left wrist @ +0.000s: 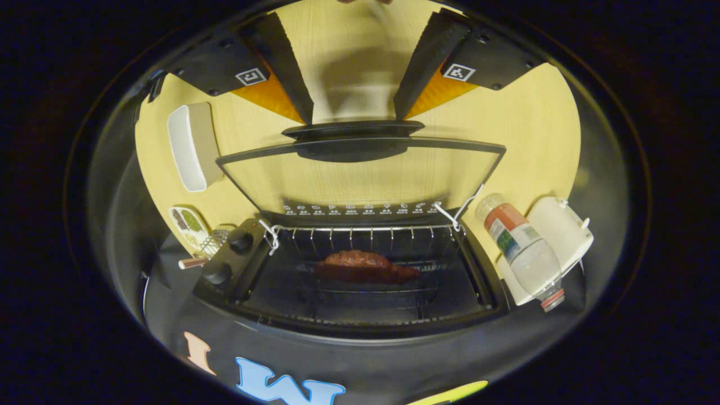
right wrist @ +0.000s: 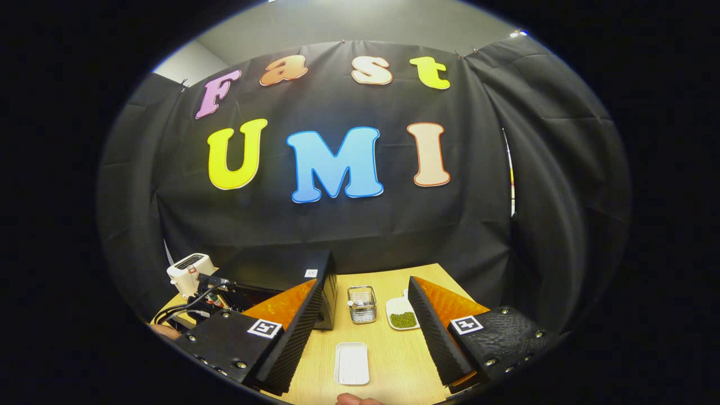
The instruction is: Open the electric oven with the left hand, put the food in, and close the electric oven.
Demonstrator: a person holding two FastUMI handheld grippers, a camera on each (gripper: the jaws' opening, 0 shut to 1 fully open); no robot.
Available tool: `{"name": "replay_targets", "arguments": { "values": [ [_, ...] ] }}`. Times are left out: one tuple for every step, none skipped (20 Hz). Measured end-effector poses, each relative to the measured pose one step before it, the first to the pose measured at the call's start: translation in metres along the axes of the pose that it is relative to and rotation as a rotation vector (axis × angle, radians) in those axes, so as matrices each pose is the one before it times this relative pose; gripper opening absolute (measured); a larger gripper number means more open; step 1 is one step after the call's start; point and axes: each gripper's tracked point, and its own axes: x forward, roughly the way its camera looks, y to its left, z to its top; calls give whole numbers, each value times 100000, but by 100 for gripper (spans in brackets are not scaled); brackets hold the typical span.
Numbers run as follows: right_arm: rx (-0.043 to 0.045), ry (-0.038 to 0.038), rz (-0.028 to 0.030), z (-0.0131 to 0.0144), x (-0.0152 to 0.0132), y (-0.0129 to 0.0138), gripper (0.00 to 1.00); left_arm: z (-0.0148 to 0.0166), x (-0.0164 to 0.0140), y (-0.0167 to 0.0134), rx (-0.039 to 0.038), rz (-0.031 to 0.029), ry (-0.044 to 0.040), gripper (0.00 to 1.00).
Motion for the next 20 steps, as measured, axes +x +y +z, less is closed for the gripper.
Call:
{"name": "replay_targets", "arguments": {
  "values": [
    [-457, -144, 777, 278, 284, 181, 94, 407, -489, 10, -606, 172, -2007, 98],
    [-239, -186, 633, 100, 33, 246, 94, 513, -630, -99, -688, 93, -2210, 97],
    [-50, -364, 317, 225, -33, 123, 94, 528, -470, -39, -369, 157, -2231, 97],
    [-416, -533, -275, 150, 71, -14, 94, 371, -444, -49, -249, 131, -1645, 97],
    [-556, -931, 250, 254, -108, 28, 94, 361, -342, -13, -66, 90, -1064, 98],
    [-521, -734, 280, 90, -38, 145, 94, 393, -240, -19, -73, 121, -1162, 98],
    [-431, -426, 247, 107, -86, 73, 94, 483, -229, -2, 50, 151, -1277, 97],
    [-266, -382, 141, 1, -80, -5, 94, 338, -142, -12, 562, 239, -1139, 98],
    [-232, -202, 37, 15, -54, -44, 94, 385, -176, 7, 917, 373, -977, 98],
    [-113, -39, 90, -83, -60, -86, 94, 295, -145, -35, 705, 151, -723, 98],
    [-137, 236, -169, -86, -85, -133, 94, 226, -28, -207, 172, -400, -233, 100],
    [38, 297, -331, -116, -108, -181, 94, 110, -38, -88, -164, 335, -309, 98],
    [-147, 142, -583, 6, -96, -295, 94, 466, -248, 104, -56, 1145, -1523, 98],
    [-601, -418, -759, 75, -13, -427, 94, 397, -17, -174, 280, 44, -1462, 100],
    [-385, -555, -424, 197, -28, -229, 94, 357, -122, -173, 319, -128, -728, 100],
    [-336, -273, -150, -24, -32, -181, 94, 96, -253, -118, 227, 97, -322, 98],
    [-408, 5, -197, 68, -17, -163, 94, 261, 73, -87, 171, -18, -531, 98],
    [-72, 56, -229, -77, -65, -271, 94, 231, -37, -139, 158, 291, -422, 98],
    [299, 126, -40, 19, -118, -193, 94, 435, -25, 53, 213, 248, -736, 98],
    [351, 53, 78, -72, -45, -200, 94, 530, -36, -111, -54, 421, -1246, 98]
  ]
}}
